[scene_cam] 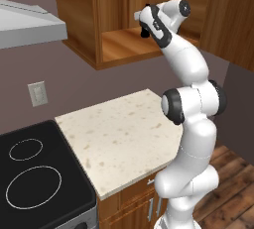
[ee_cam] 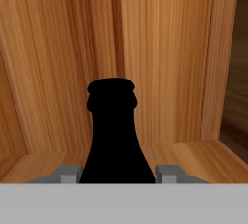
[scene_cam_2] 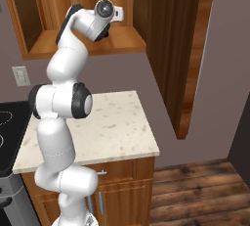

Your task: Pick the bottled drink from the counter and place it in the open cabinet.

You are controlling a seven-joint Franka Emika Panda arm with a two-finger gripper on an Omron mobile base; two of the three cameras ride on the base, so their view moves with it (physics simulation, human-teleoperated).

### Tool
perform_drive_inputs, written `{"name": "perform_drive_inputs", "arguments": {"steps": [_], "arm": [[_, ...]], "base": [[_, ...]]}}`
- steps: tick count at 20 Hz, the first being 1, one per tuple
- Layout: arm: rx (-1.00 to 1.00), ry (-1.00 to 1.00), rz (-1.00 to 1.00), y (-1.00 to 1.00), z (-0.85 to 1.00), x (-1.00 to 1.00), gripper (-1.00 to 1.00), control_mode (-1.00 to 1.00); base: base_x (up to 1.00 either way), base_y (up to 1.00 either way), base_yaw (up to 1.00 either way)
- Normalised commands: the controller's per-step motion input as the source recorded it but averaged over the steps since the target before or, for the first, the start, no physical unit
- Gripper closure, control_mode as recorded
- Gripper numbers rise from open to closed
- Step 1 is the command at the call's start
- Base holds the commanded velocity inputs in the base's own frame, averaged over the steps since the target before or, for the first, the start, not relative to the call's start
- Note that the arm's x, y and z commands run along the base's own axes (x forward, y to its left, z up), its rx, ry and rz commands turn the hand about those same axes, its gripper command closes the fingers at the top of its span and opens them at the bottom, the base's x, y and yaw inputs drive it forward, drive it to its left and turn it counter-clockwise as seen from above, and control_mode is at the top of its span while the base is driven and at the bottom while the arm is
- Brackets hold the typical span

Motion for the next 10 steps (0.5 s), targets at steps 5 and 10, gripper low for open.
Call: {"name": "perform_drive_inputs", "arguments": {"steps": [5,10], "arm": [[0.0,-0.09,0.0,0.01,-0.13,0.0,1.0,-1.0],[0.0,-0.02,0.0,0.01,-0.07,0.0,1.0,-1.0]], "base": [[0.0,0.0,0.0],[0.0,0.0,0.0]]}}
